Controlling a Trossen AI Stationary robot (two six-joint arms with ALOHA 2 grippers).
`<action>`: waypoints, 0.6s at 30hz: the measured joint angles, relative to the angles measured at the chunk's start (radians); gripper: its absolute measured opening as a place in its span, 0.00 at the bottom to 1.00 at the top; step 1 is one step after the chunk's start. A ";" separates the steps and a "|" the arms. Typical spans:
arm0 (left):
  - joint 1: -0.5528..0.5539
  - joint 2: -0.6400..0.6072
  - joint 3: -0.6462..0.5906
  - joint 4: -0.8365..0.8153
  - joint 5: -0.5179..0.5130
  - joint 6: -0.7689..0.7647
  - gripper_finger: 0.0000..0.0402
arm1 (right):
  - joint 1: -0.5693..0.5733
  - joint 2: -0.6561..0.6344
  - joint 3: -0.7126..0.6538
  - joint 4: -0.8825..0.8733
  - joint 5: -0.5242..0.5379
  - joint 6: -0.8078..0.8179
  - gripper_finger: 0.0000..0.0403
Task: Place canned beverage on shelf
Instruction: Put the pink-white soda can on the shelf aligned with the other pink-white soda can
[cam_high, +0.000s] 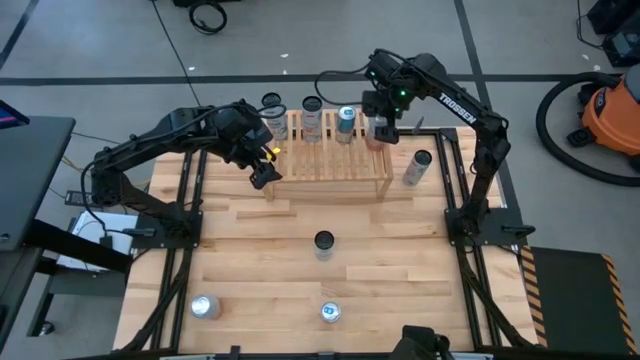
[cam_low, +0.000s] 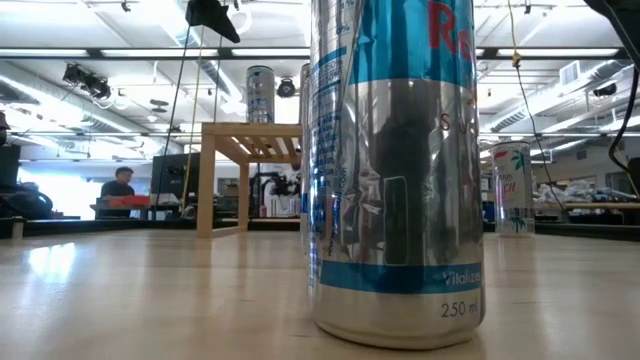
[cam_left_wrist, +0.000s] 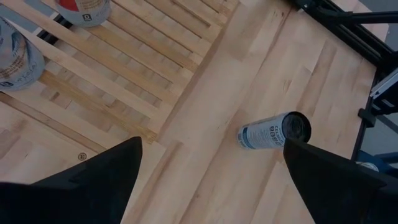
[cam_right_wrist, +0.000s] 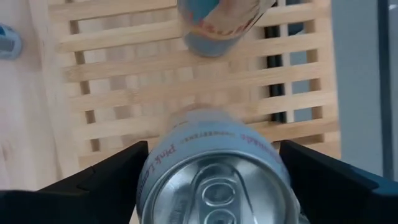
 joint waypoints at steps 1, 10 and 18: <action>0.000 0.000 0.000 0.000 0.000 0.000 0.98 | 0.000 0.000 0.000 0.012 0.014 0.000 0.93; 0.000 0.000 0.000 0.000 0.000 0.000 0.98 | 0.000 0.000 0.001 0.061 0.082 -0.018 0.95; 0.000 0.000 0.000 0.000 -0.001 0.000 0.98 | 0.000 0.000 0.065 0.066 0.083 -0.034 0.95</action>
